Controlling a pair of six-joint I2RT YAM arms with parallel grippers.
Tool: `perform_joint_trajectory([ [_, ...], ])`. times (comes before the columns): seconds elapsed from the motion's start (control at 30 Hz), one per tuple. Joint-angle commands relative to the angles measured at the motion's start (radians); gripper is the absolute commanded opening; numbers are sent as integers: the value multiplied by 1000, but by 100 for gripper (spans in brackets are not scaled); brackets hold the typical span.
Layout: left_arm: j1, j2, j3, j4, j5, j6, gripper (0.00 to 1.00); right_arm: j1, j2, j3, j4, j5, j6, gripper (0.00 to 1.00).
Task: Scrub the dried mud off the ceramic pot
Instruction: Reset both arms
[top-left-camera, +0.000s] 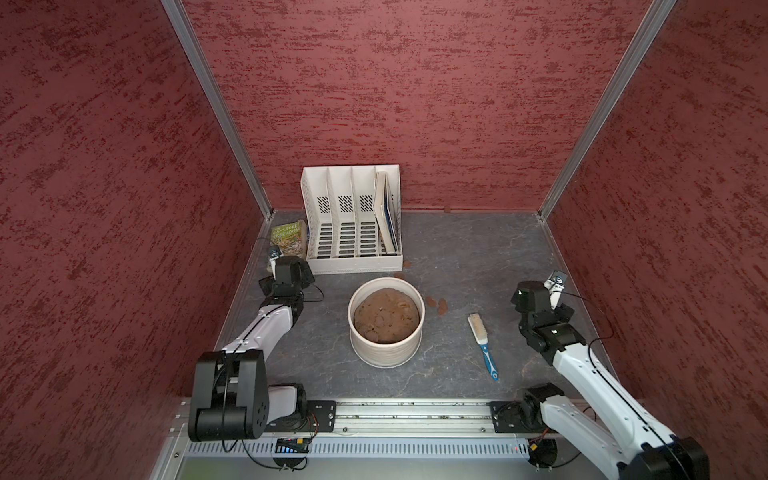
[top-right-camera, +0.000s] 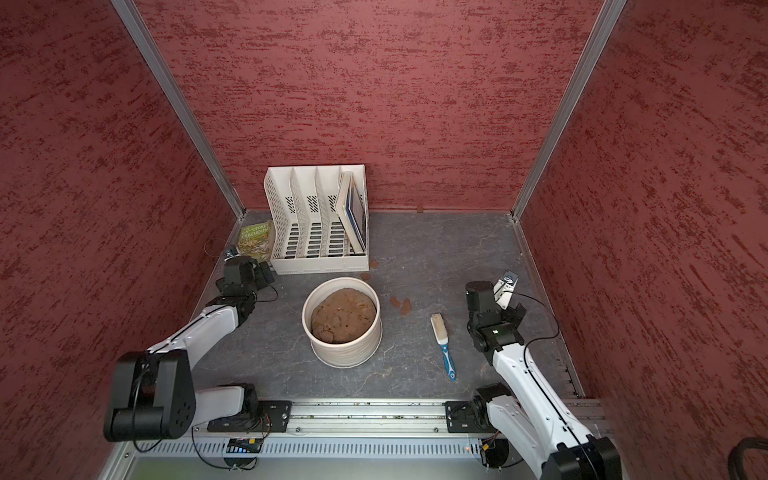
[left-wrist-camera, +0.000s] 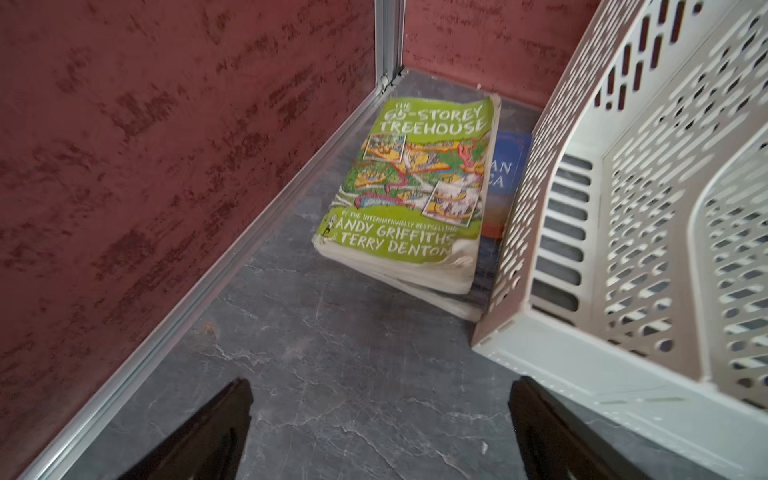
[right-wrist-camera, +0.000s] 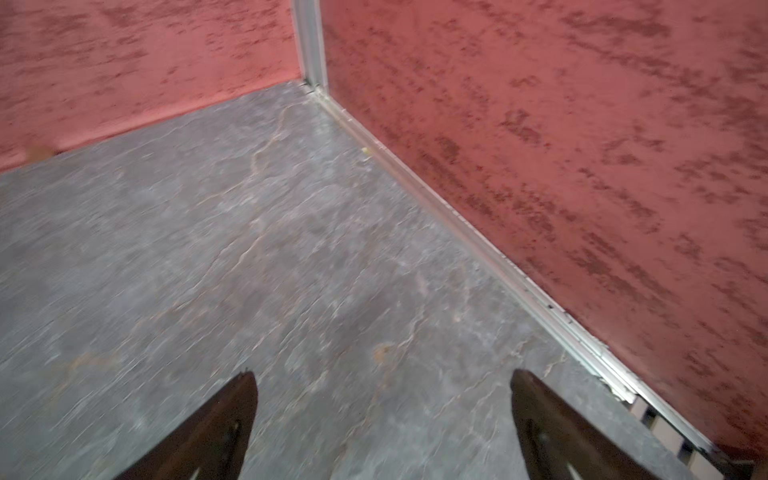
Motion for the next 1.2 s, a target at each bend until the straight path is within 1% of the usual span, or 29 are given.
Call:
perform_joint_trajectory([
  [0.0, -1, 38, -37, 246, 96, 59, 100, -94, 71, -81, 306, 11, -107, 99],
  [0.07, -7, 57, -59, 310, 151, 82, 100, -101, 142, -125, 468, -38, -166, 99],
  [0.1, -9, 65, -78, 371, 177, 88, 100, -104, 183, -156, 588, -91, -204, 99],
  [0.17, -9, 74, -93, 434, 238, 99, 100, -108, 243, -153, 694, -205, -254, 99],
  [0.23, -9, 96, -108, 500, 263, 116, 100, -108, 307, -165, 841, -307, -307, 99],
  [0.3, -22, 147, -158, 661, 239, 133, 100, -108, 378, -168, 989, -375, -342, 99],
  [0.4, -40, 177, -174, 707, 297, 171, 100, -111, 491, -167, 1128, -454, -366, 99],
  [0.43, -38, 196, -194, 767, 289, 167, 100, -112, 555, -181, 1244, -479, -367, 99],
  [0.47, -43, 217, -216, 826, 277, 174, 100, -113, 569, -174, 1267, -539, -392, 99],
  [0.5, -41, 204, -201, 774, 267, 163, 100, -113, 573, -133, 1182, -582, -402, 99],
  [0.53, -37, 212, -209, 814, 279, 165, 100, -114, 636, -103, 1166, -594, -410, 99],
  [0.57, -38, 210, -208, 795, 277, 164, 100, -111, 683, -113, 1244, -597, -423, 99],
  [0.63, -35, 214, -210, 811, 279, 165, 100, -120, 665, -112, 1207, -583, -400, 99],
  [0.67, -36, 206, -205, 786, 277, 162, 100, -121, 669, -116, 1232, -580, -404, 99],
  [0.7, -38, 209, -207, 801, 276, 165, 100, -120, 661, -111, 1207, -583, -400, 99],
  [0.8, -53, 213, -213, 818, 238, 172, 100, -120, 661, -116, 1218, -583, -402, 99],
  [1.17, -62, 213, -217, 821, 228, 176, 100, -119, 663, -116, 1222, -581, -404, 99],
])
